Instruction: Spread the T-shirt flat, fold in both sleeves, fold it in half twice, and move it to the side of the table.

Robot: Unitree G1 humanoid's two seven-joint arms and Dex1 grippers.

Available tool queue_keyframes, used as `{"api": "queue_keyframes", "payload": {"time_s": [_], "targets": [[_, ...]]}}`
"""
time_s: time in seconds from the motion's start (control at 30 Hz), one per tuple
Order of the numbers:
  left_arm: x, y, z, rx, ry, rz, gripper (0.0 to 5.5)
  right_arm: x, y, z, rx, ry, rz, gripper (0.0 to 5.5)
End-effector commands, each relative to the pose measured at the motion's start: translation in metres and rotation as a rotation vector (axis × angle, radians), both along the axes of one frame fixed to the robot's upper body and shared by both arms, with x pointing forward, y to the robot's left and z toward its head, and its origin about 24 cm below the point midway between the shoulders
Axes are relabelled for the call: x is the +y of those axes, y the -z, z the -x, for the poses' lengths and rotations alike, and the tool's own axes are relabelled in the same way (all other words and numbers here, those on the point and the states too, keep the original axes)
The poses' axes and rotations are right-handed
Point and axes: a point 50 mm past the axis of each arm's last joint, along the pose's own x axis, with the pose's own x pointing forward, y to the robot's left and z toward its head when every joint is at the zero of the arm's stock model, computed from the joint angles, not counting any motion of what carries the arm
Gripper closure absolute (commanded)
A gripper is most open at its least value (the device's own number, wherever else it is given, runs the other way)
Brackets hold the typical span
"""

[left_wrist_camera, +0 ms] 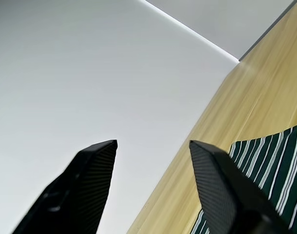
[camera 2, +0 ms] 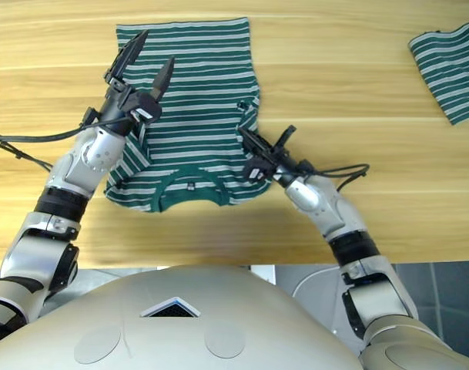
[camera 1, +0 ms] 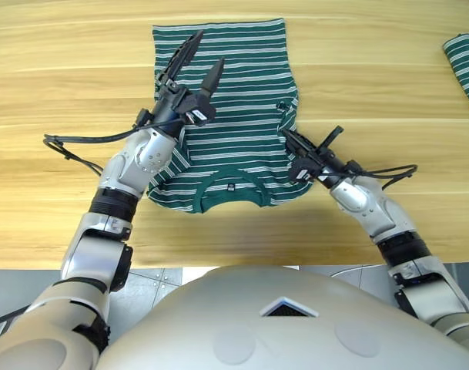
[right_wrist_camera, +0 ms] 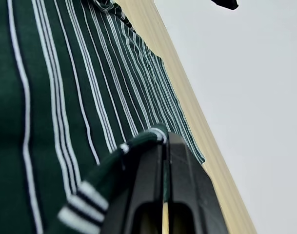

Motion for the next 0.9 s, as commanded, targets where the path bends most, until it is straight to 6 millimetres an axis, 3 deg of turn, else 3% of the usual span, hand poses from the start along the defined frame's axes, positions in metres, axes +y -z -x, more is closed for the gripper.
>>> {"api": "queue_keyframes", "payload": {"time_s": [0.03,0.2,0.6,0.7,0.83,0.9], "targets": [[-0.004,-0.002,-0.003,-0.011,0.015,-0.012,2.72,0.0,0.004,-0.001,0.013,-0.016,0.029,5.48],[-0.004,-0.003,-0.005,-0.011,0.016,-0.01,2.72,0.005,0.01,0.0,0.041,-0.037,0.046,5.48],[-0.005,-0.006,-0.009,-0.026,0.024,-0.013,2.72,0.009,0.021,0.004,0.085,-0.078,0.081,3.49],[-0.004,-0.006,-0.011,-0.026,0.02,-0.016,2.72,0.008,0.023,0.002,0.094,-0.065,0.096,3.3],[0.01,-0.013,-0.015,-0.056,-0.028,-0.009,2.72,0.01,0.02,-0.002,0.075,-0.059,0.058,3.3],[0.031,-0.024,-0.014,-0.097,-0.093,0.034,2.72,0.015,-0.002,-0.007,0.009,-0.062,-0.101,3.3]]}}
